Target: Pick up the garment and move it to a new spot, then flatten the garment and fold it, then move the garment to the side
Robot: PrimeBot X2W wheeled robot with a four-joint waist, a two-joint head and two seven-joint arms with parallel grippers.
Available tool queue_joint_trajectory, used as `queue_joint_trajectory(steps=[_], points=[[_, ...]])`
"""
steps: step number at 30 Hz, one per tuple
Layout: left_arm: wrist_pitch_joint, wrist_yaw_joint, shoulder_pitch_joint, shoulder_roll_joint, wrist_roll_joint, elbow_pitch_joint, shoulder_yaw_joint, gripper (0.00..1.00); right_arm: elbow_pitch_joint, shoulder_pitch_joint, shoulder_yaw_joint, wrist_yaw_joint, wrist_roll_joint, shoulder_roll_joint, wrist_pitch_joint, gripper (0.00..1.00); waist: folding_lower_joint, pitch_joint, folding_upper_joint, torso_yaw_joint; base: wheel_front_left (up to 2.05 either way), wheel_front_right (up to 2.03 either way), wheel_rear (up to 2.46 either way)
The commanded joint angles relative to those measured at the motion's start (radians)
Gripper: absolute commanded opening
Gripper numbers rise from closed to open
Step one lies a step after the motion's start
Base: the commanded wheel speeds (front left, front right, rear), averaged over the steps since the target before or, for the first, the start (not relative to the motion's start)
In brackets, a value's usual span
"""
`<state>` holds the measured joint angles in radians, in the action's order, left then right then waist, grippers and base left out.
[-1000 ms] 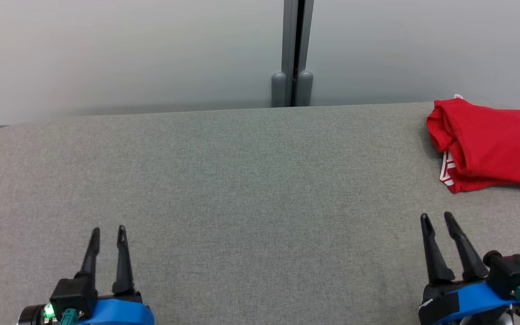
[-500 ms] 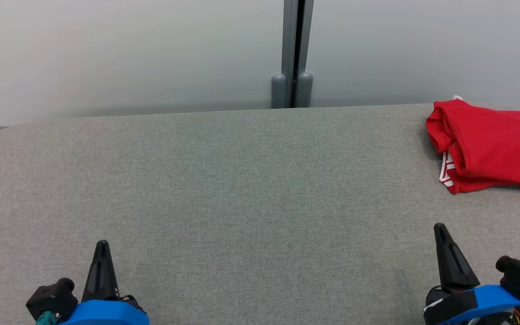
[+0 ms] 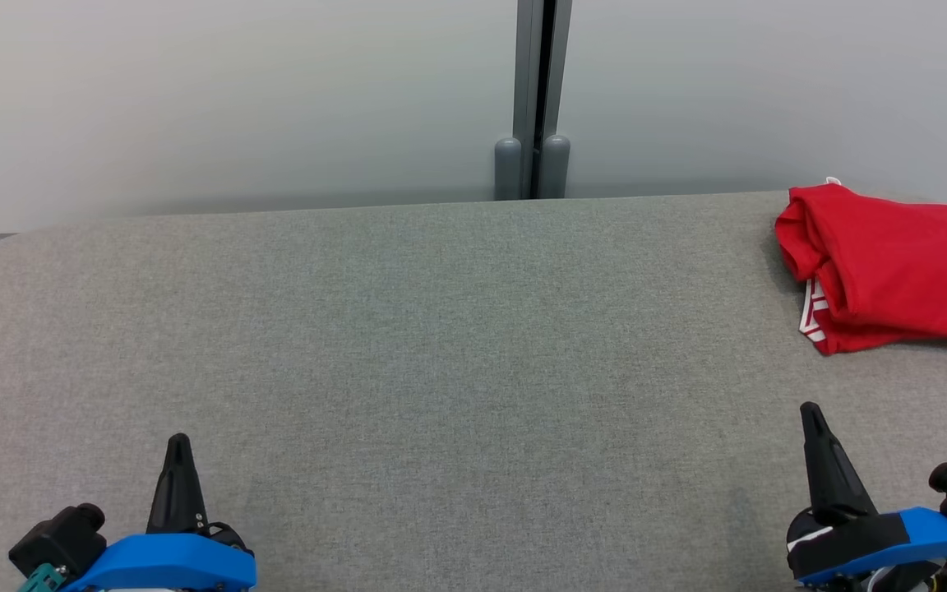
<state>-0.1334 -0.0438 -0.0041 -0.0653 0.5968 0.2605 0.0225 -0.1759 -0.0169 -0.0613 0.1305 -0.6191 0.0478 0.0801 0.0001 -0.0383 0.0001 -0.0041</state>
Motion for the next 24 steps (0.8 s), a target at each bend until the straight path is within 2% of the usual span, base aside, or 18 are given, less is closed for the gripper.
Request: queue_joint_trajectory(steps=[1,24], points=[[0.004,-0.005,-0.032,-0.003,0.026,-0.016,0.008,0.00,0.009,-0.025,-0.004,0.000,-0.029,0.004,-0.004,0.00,0.0000,0.000,-0.0001,0.000,0.00,0.00,0.00],[0.083,-0.032,-0.058,0.003,0.347,-0.017,0.036,0.00,-0.015,-0.050,-0.021,0.000,-0.342,0.004,-0.066,0.00,0.0000,0.008,-0.0001,0.001,0.00,0.00,0.00]])
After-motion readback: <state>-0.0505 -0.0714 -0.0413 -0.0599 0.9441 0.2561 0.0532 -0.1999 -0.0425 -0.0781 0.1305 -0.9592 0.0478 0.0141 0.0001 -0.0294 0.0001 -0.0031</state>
